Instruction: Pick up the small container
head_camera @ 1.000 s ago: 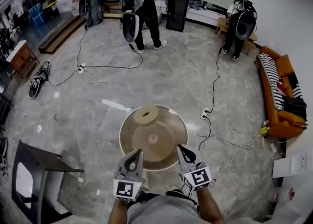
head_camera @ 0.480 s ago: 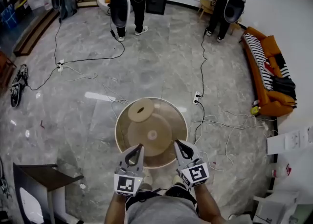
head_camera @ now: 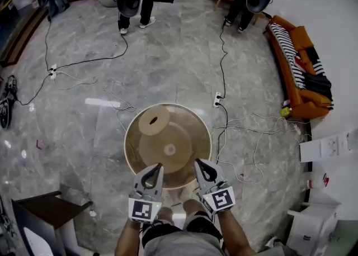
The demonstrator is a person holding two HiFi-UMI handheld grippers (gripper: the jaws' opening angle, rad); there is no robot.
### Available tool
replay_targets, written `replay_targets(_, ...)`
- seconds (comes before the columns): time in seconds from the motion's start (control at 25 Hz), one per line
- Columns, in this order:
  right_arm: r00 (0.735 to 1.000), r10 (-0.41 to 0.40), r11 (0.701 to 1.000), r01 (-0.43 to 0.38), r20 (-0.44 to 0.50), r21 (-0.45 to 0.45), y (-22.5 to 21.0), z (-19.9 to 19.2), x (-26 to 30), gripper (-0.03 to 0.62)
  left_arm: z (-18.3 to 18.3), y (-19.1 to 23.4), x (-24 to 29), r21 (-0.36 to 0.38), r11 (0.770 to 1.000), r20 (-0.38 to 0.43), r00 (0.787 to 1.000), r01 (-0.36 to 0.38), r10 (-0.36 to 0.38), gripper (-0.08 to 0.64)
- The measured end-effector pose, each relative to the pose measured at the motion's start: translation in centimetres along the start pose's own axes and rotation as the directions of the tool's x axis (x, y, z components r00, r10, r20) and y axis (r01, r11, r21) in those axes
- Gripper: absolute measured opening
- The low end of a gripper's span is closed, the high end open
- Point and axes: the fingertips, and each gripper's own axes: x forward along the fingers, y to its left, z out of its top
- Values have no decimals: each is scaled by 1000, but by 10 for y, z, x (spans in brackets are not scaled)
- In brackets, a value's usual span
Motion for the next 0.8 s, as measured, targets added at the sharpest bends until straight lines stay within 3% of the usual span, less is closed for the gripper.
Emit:
replay_targets(0.16, 1000, 8, 1000, -7, -12, 19, -1, -18, 15, 0, -20, 14, 12, -33, 999, -13, 1000, -22, 22, 18)
replay_targets(0.32, 1000, 19, 999, -19, -19, 41, 2, -42, 31, 0, -54, 28, 21, -20, 999, -39, 999, -30, 29, 18)
replay_targets(0.8, 994, 91, 994, -86, -61, 74, -12, -148, 98, 0, -148, 52, 76, -83, 994, -120, 991, -76, 66, 18)
